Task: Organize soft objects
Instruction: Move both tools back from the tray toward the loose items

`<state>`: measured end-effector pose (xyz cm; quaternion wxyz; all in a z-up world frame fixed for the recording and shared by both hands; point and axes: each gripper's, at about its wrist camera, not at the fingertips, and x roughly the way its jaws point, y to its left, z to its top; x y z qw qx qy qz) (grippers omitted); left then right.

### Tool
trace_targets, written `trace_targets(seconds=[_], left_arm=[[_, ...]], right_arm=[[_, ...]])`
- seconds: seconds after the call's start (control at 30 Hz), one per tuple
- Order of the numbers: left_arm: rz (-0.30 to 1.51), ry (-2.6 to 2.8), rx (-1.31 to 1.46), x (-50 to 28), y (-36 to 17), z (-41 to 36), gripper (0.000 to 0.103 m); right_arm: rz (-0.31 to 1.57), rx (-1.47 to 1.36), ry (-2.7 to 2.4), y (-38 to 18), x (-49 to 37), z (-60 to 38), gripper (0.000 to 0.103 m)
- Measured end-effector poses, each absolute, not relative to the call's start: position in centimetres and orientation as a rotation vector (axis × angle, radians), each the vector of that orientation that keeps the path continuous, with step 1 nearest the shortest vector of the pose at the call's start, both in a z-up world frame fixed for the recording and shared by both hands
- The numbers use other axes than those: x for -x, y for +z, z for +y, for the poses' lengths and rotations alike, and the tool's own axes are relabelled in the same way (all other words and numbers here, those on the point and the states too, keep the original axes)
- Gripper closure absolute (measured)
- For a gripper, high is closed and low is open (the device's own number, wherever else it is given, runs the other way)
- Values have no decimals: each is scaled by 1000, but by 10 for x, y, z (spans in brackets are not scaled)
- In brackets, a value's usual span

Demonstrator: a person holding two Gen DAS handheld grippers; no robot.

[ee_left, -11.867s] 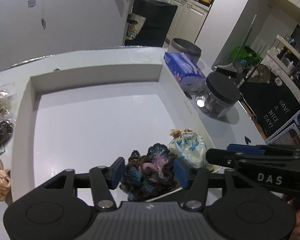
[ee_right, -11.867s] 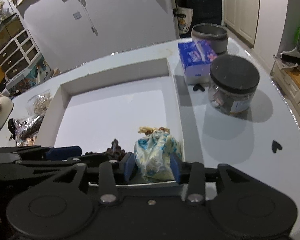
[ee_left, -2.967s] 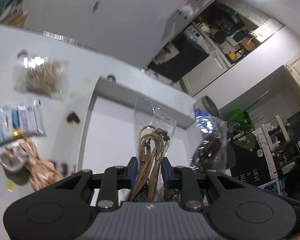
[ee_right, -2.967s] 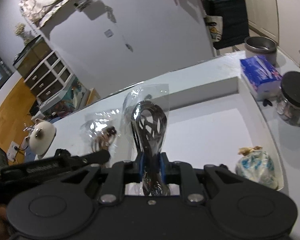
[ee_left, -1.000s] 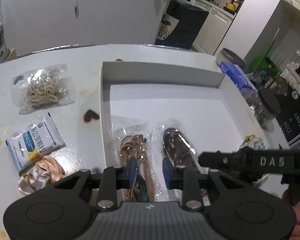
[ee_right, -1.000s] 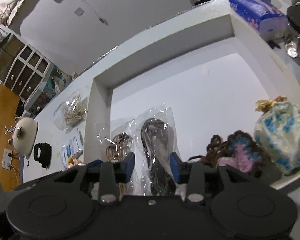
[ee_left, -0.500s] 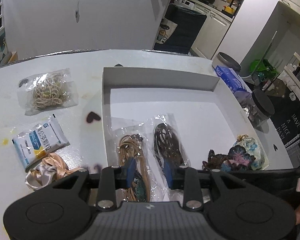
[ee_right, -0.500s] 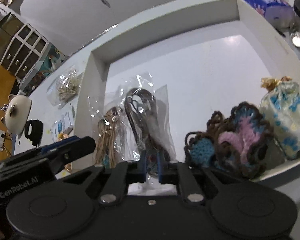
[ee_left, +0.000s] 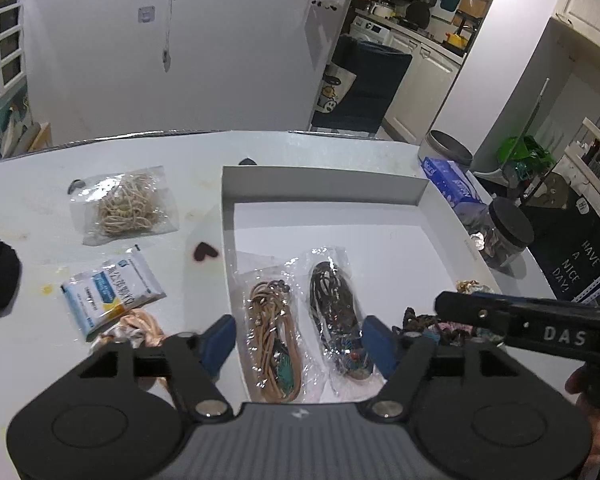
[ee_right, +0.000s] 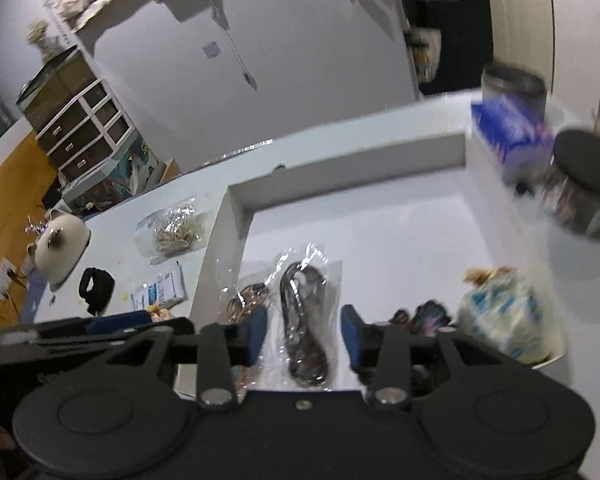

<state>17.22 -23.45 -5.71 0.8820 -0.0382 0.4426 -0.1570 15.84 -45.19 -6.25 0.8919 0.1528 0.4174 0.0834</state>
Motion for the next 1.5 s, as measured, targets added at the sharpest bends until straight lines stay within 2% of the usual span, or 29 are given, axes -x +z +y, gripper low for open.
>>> trace_targets(seconds=[0.07, 0.27, 0.37, 0.53, 0.7, 0.93, 1.5], left_arm=[[915, -321, 79, -166, -54, -232, 21], [891, -291, 77, -151, -45, -221, 4], [882, -282, 83, -144, -43, -215, 0], [868, -282, 102, -133, -42, -203, 0], [844, -283, 105, -123, -40, -194, 0], [807, -277, 113, -114, -38, -181, 0], [768, -243, 106, -120, -37, -117, 0]], right_arm=[[849, -301, 162, -57, -152, -454, 45], [812, -263, 112, -47, -131, -458, 24], [794, -239, 103, -44, -121, -456, 19], [763, -188, 65, -40, -104, -453, 6], [722, -156, 29, -37, -89, -452, 0], [648, -143, -15, -36, -69, -448, 0], [621, -133, -19, -42, -67, -391, 0]])
